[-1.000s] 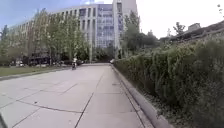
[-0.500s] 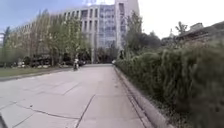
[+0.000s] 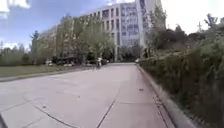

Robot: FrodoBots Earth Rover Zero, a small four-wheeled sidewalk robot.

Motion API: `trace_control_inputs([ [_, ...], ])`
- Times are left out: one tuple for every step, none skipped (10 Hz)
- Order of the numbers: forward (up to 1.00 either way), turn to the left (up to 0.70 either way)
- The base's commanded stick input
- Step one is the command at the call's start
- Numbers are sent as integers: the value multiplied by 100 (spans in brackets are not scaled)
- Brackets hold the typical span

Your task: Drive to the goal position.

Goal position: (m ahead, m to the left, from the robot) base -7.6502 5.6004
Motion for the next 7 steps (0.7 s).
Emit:
trace_control_inputs([
  [70,35],
  [70,35],
  [70,35],
  [70,35],
  [70,35],
  [70,35],
  [70,35],
])
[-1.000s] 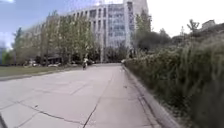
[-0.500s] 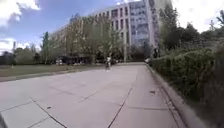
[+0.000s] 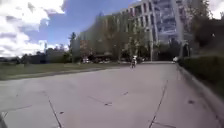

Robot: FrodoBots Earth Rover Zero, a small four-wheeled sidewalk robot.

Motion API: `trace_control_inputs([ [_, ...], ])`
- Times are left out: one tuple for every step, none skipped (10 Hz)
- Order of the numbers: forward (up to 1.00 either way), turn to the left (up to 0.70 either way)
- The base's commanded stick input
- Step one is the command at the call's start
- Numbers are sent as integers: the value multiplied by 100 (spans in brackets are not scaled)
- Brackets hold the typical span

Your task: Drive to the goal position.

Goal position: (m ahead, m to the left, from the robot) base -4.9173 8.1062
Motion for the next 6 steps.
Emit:
trace_control_inputs([
  [70,35],
  [70,35],
  [70,35],
  [70,35],
  [70,35],
  [70,35],
])
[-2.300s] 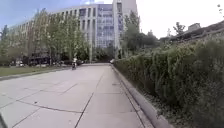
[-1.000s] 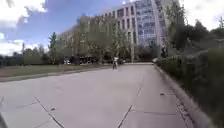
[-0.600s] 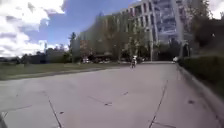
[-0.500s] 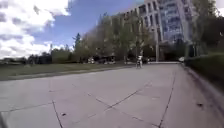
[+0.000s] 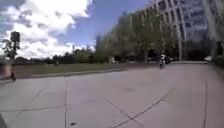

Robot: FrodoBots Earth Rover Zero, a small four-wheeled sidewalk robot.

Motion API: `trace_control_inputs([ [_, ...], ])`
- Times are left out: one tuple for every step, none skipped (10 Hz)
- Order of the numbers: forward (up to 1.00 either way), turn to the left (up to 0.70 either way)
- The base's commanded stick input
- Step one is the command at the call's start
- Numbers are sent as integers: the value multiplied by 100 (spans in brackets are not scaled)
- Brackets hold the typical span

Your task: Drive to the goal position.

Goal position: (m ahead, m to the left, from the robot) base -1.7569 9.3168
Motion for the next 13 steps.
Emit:
trace_control_inputs([
  [70,35],
  [70,35],
  [70,35],
  [70,35],
  [70,35],
  [70,35],
  [70,35],
  [70,35],
  [70,35],
  [70,35],
  [70,35],
  [70,35],
  [70,35],
])
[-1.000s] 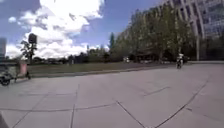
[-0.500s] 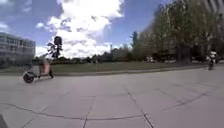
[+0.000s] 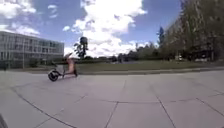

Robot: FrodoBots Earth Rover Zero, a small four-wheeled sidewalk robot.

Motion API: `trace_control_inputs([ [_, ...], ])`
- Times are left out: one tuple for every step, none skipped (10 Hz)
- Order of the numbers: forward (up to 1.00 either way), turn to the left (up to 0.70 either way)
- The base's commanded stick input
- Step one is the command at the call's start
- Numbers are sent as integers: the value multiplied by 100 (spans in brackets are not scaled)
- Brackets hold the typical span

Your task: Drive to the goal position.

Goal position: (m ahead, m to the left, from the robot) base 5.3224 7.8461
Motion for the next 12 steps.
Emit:
trace_control_inputs([
  [70,35],
  [70,35],
  [70,35],
  [70,35],
  [70,31],
  [70,25],
  [70,10],
  [70,0],
  [70,0],
  [70,0],
  [70,0],
  [70,0],
])
